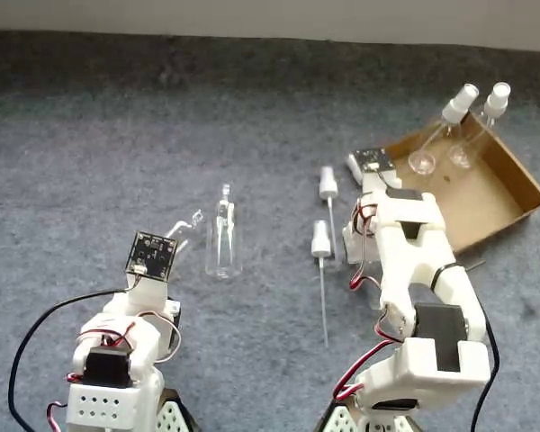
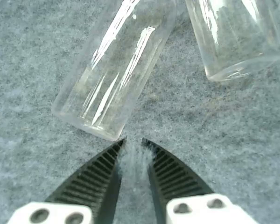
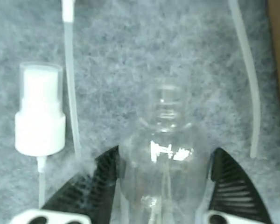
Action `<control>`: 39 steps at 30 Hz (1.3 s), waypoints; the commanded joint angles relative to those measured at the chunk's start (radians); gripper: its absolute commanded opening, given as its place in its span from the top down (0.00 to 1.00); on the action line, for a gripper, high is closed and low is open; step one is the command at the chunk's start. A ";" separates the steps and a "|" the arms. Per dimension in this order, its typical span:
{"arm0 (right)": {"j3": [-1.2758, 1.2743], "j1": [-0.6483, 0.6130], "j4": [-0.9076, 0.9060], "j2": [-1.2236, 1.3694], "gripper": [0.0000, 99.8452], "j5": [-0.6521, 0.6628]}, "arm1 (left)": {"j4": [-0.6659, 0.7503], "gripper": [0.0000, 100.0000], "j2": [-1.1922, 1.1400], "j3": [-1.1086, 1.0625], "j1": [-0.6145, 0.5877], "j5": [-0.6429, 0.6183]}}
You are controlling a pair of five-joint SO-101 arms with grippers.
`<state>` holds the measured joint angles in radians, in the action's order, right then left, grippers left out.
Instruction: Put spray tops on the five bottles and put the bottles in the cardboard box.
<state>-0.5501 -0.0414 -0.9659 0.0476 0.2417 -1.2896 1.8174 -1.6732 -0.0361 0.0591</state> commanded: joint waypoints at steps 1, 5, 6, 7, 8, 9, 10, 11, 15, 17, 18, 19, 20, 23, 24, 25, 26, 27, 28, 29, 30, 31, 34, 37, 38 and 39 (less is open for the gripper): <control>0.010 0.007 0.013 -0.048 0.70 0.014 | -0.003 1.00 0.005 -0.021 -0.001 0.011; 0.012 0.007 0.013 -0.048 0.70 0.014 | -0.003 1.00 0.005 -0.021 -0.001 0.011; 0.012 0.007 0.013 -0.048 0.70 0.014 | -0.003 1.00 0.005 -0.021 -0.001 0.011; 0.012 0.007 0.013 -0.048 0.70 0.014 | -0.003 1.00 0.005 -0.021 -0.001 0.011; 0.012 0.007 0.015 -0.048 0.70 0.014 | -0.003 1.00 0.005 -0.021 -0.001 0.011; 0.012 0.007 0.015 -0.048 0.70 0.014 | -0.003 1.00 0.005 -0.021 -0.001 0.011; 0.012 0.007 0.015 -0.048 0.70 0.014 | -0.003 1.00 0.005 -0.021 -0.001 0.011; 0.012 0.007 0.015 -0.048 0.70 0.014 | -0.003 1.00 0.005 -0.021 -0.001 0.011; 0.012 0.007 0.015 -0.048 0.73 0.014 | -0.003 1.00 0.005 -0.021 -0.001 0.011; 0.012 0.007 0.015 -0.048 0.78 0.014 | -0.003 1.00 0.005 -0.021 -0.001 0.011; 0.012 0.007 0.015 -0.048 0.80 0.014 | -0.003 1.00 0.005 -0.021 -0.001 0.011; 0.012 0.007 0.015 -0.053 0.82 0.014 | -0.003 1.00 0.005 -0.021 -0.001 0.011; 0.012 0.007 0.015 -0.056 0.84 0.014 | -0.003 1.00 0.005 -0.021 -0.001 0.011; 0.013 0.007 0.013 -0.058 0.86 0.014 | -0.003 1.00 0.005 -0.021 0.001 0.008; 0.013 0.007 0.010 -0.059 0.86 0.014 | -0.003 1.00 0.005 -0.021 0.002 0.008; 0.013 0.007 0.008 -0.067 0.86 0.014 | -0.003 1.00 0.005 -0.021 0.002 0.008; 0.013 0.007 0.008 -0.082 0.86 0.012 | -0.003 1.00 0.005 -0.021 0.002 0.008; 0.013 0.007 0.008 -0.105 0.86 0.012 | -0.003 1.00 0.005 -0.021 0.002 0.008; 0.013 0.008 0.008 -0.136 0.86 0.012 | -0.003 1.00 0.005 -0.021 0.002 0.008; 0.013 0.010 0.008 -0.170 0.86 0.012 | -0.003 1.00 0.005 -0.021 0.002 0.008; 0.013 0.010 0.008 -0.208 0.86 0.012 | -0.003 1.00 0.005 -0.021 0.002 0.008; 0.013 0.010 0.008 -0.251 0.86 0.012 | -0.003 1.00 0.005 -0.021 0.002 0.008; -0.007 0.007 0.005 -0.384 0.86 0.011 | -0.003 1.00 0.005 -0.021 0.002 0.008; -0.071 0.007 0.007 -0.516 0.86 0.011 | -0.003 1.00 0.005 -0.021 0.002 0.008; -0.091 0.005 0.007 -0.559 0.86 0.011 | -0.003 1.00 0.005 -0.021 0.002 0.008; -0.111 0.005 0.007 -0.601 0.86 0.012 | -0.003 1.00 0.005 -0.021 0.002 0.008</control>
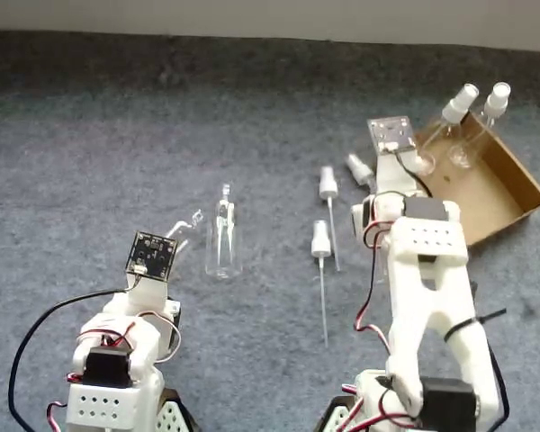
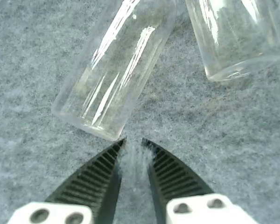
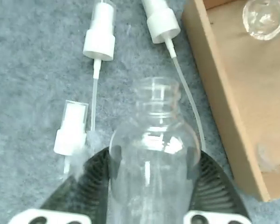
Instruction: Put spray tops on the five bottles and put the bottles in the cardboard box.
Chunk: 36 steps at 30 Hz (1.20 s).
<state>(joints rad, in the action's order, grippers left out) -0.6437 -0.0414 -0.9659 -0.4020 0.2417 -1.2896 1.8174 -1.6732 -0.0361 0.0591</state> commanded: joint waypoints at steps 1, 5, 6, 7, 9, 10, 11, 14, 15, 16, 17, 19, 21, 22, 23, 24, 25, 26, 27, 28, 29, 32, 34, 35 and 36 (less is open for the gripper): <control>-0.039 0.005 0.007 -0.191 0.86 0.012 | -0.003 1.00 0.005 -0.021 0.002 0.008; -0.140 0.005 0.012 -0.348 0.86 0.011 | -0.003 1.00 0.005 -0.021 0.002 0.008; -0.168 0.005 0.013 -0.386 0.86 0.011 | -0.003 1.00 0.005 -0.021 0.002 0.008; -0.197 0.005 0.013 -0.421 0.86 0.009 | -0.003 1.00 0.005 -0.021 0.002 0.008; -0.255 0.005 0.015 -0.486 0.86 0.008 | -0.003 1.00 0.005 -0.021 0.002 0.008; -0.283 0.005 0.015 -0.515 0.86 0.006 | -0.003 1.00 0.005 -0.021 0.002 0.008; -0.312 0.005 0.015 -0.542 0.86 0.006 | -0.003 1.00 0.005 -0.021 0.002 0.008; -0.378 0.005 0.015 -0.616 0.86 0.006 | -0.003 1.00 0.005 -0.021 -0.001 0.009; -0.395 0.005 0.016 -0.639 0.86 0.006 | -0.003 1.00 0.005 -0.021 -0.004 0.011; -0.412 0.005 0.016 -0.659 0.86 0.005 | -0.002 1.00 0.005 -0.021 -0.004 0.011; -0.427 0.004 0.016 -0.679 0.86 -0.002 | 0.002 1.00 0.007 -0.021 -0.002 0.011; -0.463 -0.005 0.041 -0.713 0.86 -0.061 | 0.006 1.00 0.007 -0.021 -0.002 0.011; -0.503 -0.005 0.117 -0.746 0.86 -0.124 | 0.006 1.00 0.007 -0.021 -0.001 0.011; -0.535 -0.005 0.153 -0.762 0.86 -0.146 | 0.006 1.00 0.007 -0.021 -0.004 0.011; -0.567 -0.004 0.185 -0.776 0.86 -0.160 | 0.006 1.00 0.007 -0.021 -0.004 0.011; -0.599 -0.004 0.211 -0.789 0.86 -0.167 | 0.006 1.00 0.008 -0.021 -0.004 0.011; -0.630 -0.004 0.231 -0.802 0.86 -0.169 | 0.006 1.00 0.008 -0.021 -0.004 0.011; -0.657 -0.004 0.248 -0.814 0.86 -0.170 | 0.006 1.00 0.008 -0.021 -0.004 0.011; -0.679 -0.004 0.260 -0.825 0.86 -0.170 | 0.006 1.00 0.008 -0.021 -0.004 0.011; -0.699 -0.004 0.269 -0.835 0.86 -0.170 | 0.006 1.00 0.008 -0.019 -0.004 0.011; -0.714 -0.004 0.280 -0.846 0.86 -0.170 | 0.006 1.00 0.008 -0.018 -0.005 0.012; -0.751 -0.004 0.314 -0.877 0.86 -0.170 | 0.035 1.00 0.008 -0.001 -0.005 0.012; -0.771 -0.004 0.331 -0.894 0.86 -0.170 | 0.041 1.00 0.008 0.031 -0.005 0.011; -0.783 -0.004 0.334 -0.901 0.86 -0.170 | 0.041 1.00 0.007 0.054 -0.005 0.011; -0.794 -0.004 0.334 -0.906 0.86 -0.170 | 0.041 1.00 0.004 0.077 -0.005 0.011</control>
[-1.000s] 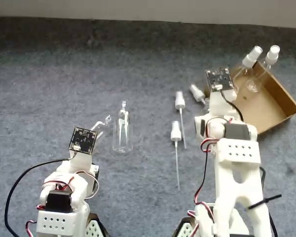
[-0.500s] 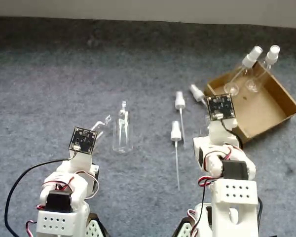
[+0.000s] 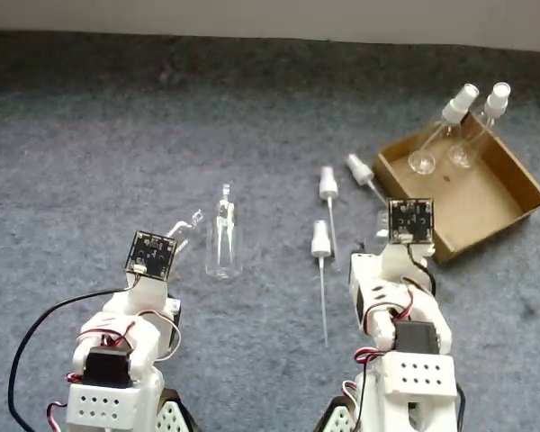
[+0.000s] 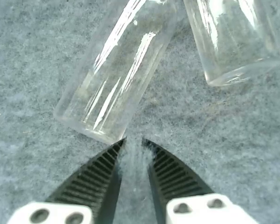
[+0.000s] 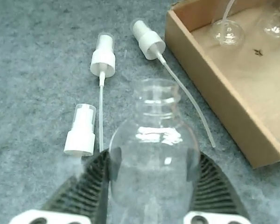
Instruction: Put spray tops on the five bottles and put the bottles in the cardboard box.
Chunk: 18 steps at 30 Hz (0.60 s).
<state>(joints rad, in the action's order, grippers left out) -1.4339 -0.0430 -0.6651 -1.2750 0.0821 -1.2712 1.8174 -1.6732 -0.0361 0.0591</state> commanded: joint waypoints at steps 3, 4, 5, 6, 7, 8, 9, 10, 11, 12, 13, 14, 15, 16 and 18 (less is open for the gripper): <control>-0.027 -0.002 0.033 -0.050 0.86 -0.011 | 0.023 1.00 0.002 0.150 -0.005 0.011; -0.031 -0.002 0.033 -0.054 0.86 -0.011 | 0.023 1.00 0.002 0.171 -0.005 0.011; -0.035 -0.002 0.033 -0.059 0.86 -0.011 | 0.017 1.00 0.002 0.189 -0.004 0.011; -0.036 -0.002 0.033 -0.062 0.86 -0.011 | 0.005 1.00 0.002 0.206 -0.004 0.011; -0.041 -0.002 0.033 -0.067 0.86 -0.011 | -0.011 1.00 0.002 0.223 -0.004 0.011; -0.045 -0.002 0.033 -0.070 0.86 -0.011 | -0.025 1.00 0.002 0.239 -0.004 0.011; -0.051 -0.002 0.033 -0.074 0.86 -0.012 | -0.035 1.00 0.002 0.254 -0.004 0.011; -0.058 -0.002 0.033 -0.079 0.86 -0.012 | -0.044 1.00 0.002 0.269 -0.004 0.011; -0.065 -0.002 0.033 -0.085 0.86 -0.012 | -0.055 1.00 0.002 0.286 -0.002 0.011; -0.074 -0.002 0.033 -0.091 0.86 -0.012 | -0.063 1.00 0.001 0.302 -0.001 0.011; -0.084 -0.002 0.033 -0.097 0.86 -0.012 | -0.071 1.00 0.001 0.317 -0.001 0.011; -0.091 -0.002 0.033 -0.107 0.86 -0.012 | -0.081 1.00 0.001 0.332 0.001 0.011; -0.101 -0.002 0.033 -0.117 0.86 -0.012 | -0.092 1.00 0.001 0.344 0.001 0.011; -0.108 -0.002 0.033 -0.130 0.86 -0.012 | -0.100 1.00 0.001 0.358 0.001 0.017; -0.124 -0.002 0.033 -0.160 0.86 -0.012 | -0.118 1.00 -0.015 0.380 0.001 0.057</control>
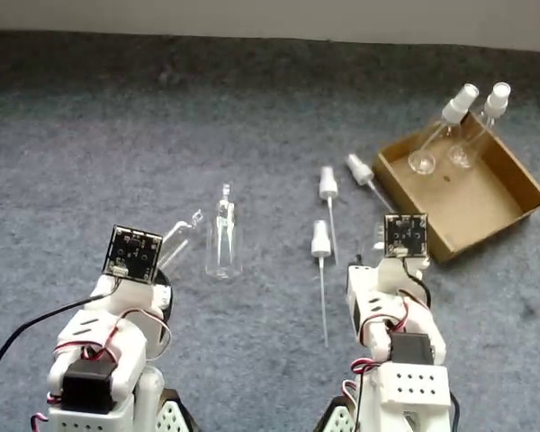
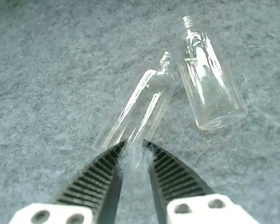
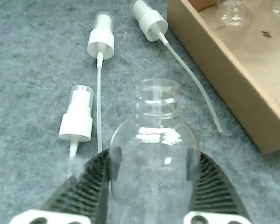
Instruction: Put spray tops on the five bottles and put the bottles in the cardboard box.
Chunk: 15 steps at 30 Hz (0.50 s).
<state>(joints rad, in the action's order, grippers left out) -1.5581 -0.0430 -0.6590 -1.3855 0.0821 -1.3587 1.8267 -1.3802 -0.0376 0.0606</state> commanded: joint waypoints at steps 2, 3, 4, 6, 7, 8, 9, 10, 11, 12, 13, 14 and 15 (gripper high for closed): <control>-0.016 -0.002 0.027 -0.087 0.86 -0.012 | -0.040 1.00 -0.076 0.113 -0.001 0.064; -0.027 -0.002 0.027 -0.107 0.86 -0.012 | -0.040 1.00 -0.113 0.128 -0.001 0.066; -0.038 -0.002 0.027 -0.130 0.86 -0.012 | -0.037 1.00 -0.157 0.148 -0.001 0.066; -0.058 -0.002 0.027 -0.179 0.86 -0.012 | -0.031 1.00 -0.251 0.194 0.002 0.066; -0.068 -0.002 0.027 -0.202 0.86 -0.012 | -0.031 1.00 -0.298 0.222 0.004 0.066; -0.081 -0.002 0.027 -0.226 0.86 -0.012 | -0.031 1.00 -0.344 0.248 0.004 0.066; -0.093 -0.002 0.025 -0.249 0.86 -0.012 | -0.031 1.00 -0.389 0.269 0.005 0.066; -0.105 -0.002 0.025 -0.272 0.86 -0.012 | -0.031 1.00 -0.430 0.291 0.005 0.066; -0.117 -0.002 0.025 -0.292 0.86 -0.012 | -0.031 1.00 -0.470 0.312 0.005 0.066; -0.127 -0.002 0.025 -0.314 0.86 -0.012 | -0.031 1.00 -0.509 0.334 0.005 0.066; -0.134 -0.002 0.024 -0.331 0.86 -0.012 | -0.031 1.00 -0.544 0.355 0.010 0.066; -0.140 -0.002 0.022 -0.348 0.86 -0.012 | -0.031 1.00 -0.579 0.378 0.021 0.066; -0.140 -0.002 0.022 -0.360 0.86 -0.012 | -0.034 1.00 -0.613 0.397 0.038 0.066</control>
<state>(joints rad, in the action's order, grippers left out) -1.6717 -0.0414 -0.6590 -1.6924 0.0790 -1.3940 1.3495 -1.1024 -0.0407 0.1143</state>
